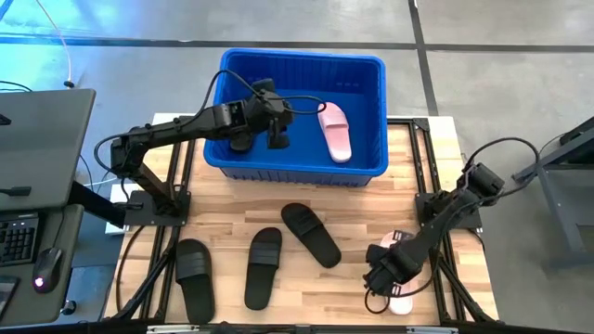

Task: Pick and place slides into bin
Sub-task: Put the pink slipper into the blue basket

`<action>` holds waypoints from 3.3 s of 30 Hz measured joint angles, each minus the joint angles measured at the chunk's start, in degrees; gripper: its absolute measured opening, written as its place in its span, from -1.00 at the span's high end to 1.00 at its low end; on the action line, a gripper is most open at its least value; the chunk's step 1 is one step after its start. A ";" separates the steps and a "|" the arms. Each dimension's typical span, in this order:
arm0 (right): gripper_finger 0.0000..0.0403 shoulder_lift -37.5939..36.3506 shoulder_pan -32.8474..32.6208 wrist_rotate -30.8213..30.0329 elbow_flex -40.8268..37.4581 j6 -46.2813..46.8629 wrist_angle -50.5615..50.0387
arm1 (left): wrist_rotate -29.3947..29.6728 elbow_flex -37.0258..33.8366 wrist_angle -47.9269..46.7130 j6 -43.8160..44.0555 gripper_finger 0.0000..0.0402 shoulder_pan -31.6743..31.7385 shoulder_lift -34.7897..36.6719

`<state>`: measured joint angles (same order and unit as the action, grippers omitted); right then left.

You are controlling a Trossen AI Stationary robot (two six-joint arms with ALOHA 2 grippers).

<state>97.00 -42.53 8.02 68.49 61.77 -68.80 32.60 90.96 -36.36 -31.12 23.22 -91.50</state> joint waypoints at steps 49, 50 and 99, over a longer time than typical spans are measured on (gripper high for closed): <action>0.98 15.00 -0.56 -34.42 26.73 1.58 -21.24 | -13.24 0.02 10.28 -1.62 0.22 -0.03 0.02; 0.98 15.00 -0.54 -36.67 29.23 -0.25 -21.16 | -14.69 0.02 10.04 -1.62 0.22 -0.29 0.04; 1.00 12.25 70.11 -56.36 16.86 -87.80 41.41 | -16.40 4.10 -14.52 -8.43 0.22 -19.87 20.81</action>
<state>109.25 27.58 -48.34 85.35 -26.03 -27.38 16.21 95.06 -50.88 -39.55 3.36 -70.70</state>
